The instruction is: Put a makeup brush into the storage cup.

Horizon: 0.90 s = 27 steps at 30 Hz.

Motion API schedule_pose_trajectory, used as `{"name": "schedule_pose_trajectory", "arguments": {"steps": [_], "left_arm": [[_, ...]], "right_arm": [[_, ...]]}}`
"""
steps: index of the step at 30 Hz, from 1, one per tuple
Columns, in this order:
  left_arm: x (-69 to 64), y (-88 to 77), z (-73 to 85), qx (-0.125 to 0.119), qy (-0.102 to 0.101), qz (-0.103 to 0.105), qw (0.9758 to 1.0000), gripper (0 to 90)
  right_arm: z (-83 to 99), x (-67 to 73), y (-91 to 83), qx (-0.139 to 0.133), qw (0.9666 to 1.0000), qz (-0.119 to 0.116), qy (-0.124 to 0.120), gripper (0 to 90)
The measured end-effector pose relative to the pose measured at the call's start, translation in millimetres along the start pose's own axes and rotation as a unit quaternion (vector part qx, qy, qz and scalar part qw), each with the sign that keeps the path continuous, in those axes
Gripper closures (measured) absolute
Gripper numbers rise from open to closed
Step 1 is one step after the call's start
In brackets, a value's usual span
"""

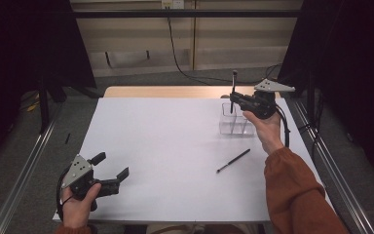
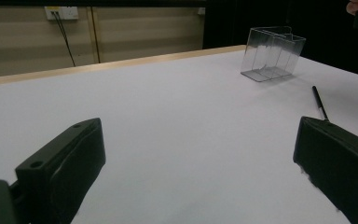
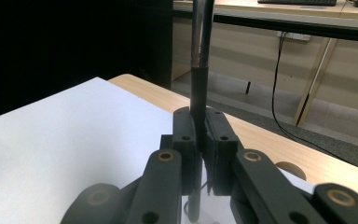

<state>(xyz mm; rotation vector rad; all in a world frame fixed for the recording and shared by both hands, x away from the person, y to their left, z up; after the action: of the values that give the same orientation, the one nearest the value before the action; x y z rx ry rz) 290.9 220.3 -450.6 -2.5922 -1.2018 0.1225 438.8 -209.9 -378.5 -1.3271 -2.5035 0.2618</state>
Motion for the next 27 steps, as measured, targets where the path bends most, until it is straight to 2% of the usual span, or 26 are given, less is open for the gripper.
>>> {"name": "schedule_pose_trajectory", "arguments": {"steps": [2, 7, 14, 27], "left_arm": [[0.3, 0.1, 0.2, -0.001, -0.001, 0.001, 1.0, 2.1], [0.8, 0.5, 0.9, 0.001, -0.003, 0.003, 1.0, 2.2], [2.2, 1.6, 2.1, 0.004, -0.002, 0.003, 1.0, 2.2], [5.1, 1.0, 2.7, 0.005, -0.001, -0.001, 1.0, 2.3]], "right_arm": [[-0.7, -3.6, 3.2, -0.006, 0.9999, 0.001, 0.012, 83.9], [3.1, -10.2, 9.0, -0.004, 0.9997, 0.011, 0.021, 83.9], [7.6, -14.1, 13.5, -0.001, 0.9997, 0.01, 0.024, 83.9], [26.8, -20.1, 27.0, 0.015, 0.9993, 0.015, 0.032, 83.9]]}}
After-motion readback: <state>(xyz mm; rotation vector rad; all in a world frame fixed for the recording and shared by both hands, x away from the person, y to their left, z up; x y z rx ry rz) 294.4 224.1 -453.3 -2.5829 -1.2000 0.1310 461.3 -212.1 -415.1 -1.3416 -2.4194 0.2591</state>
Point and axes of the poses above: each handheld gripper's, and its own axes: y roughly forward along the jaws, z roughly out of its underside, x roughly to its left, the point moved 6 cm from there along y, roughly forward along the jaws, and after that the axes turned 7 degrees about y, right-handed, at the moved point
